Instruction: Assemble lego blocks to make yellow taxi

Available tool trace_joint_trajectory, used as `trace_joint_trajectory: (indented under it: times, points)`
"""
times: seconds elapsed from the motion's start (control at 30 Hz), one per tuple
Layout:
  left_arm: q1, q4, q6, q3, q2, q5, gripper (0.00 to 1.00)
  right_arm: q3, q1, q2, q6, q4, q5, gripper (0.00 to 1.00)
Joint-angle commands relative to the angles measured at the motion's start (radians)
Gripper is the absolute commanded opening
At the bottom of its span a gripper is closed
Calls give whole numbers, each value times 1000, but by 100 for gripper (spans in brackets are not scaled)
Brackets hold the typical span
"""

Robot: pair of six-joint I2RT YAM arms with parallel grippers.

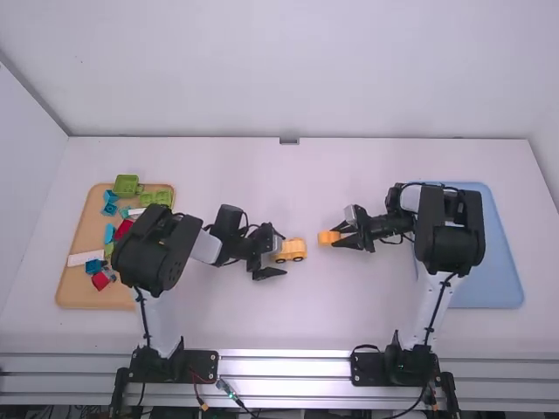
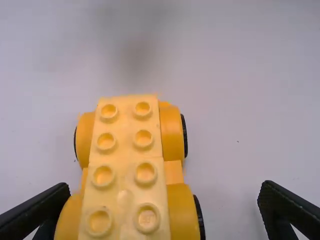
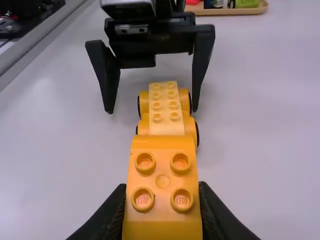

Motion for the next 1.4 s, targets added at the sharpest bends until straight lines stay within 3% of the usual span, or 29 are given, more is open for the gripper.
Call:
trace_joint_trajectory:
  times: [0.0, 0.17, 0.4, 0.57, 0.63, 1.0, 1.2, 1.37]
  points:
    - [2, -16, -39, 39, 29, 16, 99, 11, -3, -56, 16, 3, -12, 16]
    - [1, -30, -18, 79, 75, 67, 99, -4, 45, -151, 192, 125, 35, 13]
    - [2, 26, -17, 50, 82, 42, 99, -185, 150, -295, 611, 542, 183, 14]
    - [1, 84, -16, 21, 82, 24, 86, -298, 196, -348, 806, 756, 206, 15]
    - [2, 87, -15, 20, 84, 25, 75, -333, 218, -349, 865, 835, 195, 15]
    - [1, 63, 64, 48, 94, 31, 53, -343, 291, -349, 876, 829, 163, 15]
    - [2, -34, 145, 117, 129, 31, 53, -343, 333, -348, 876, 831, 163, 11]
    - [2, -174, 219, 200, 163, 46, 47, -344, 351, -333, 924, 842, 156, 12]
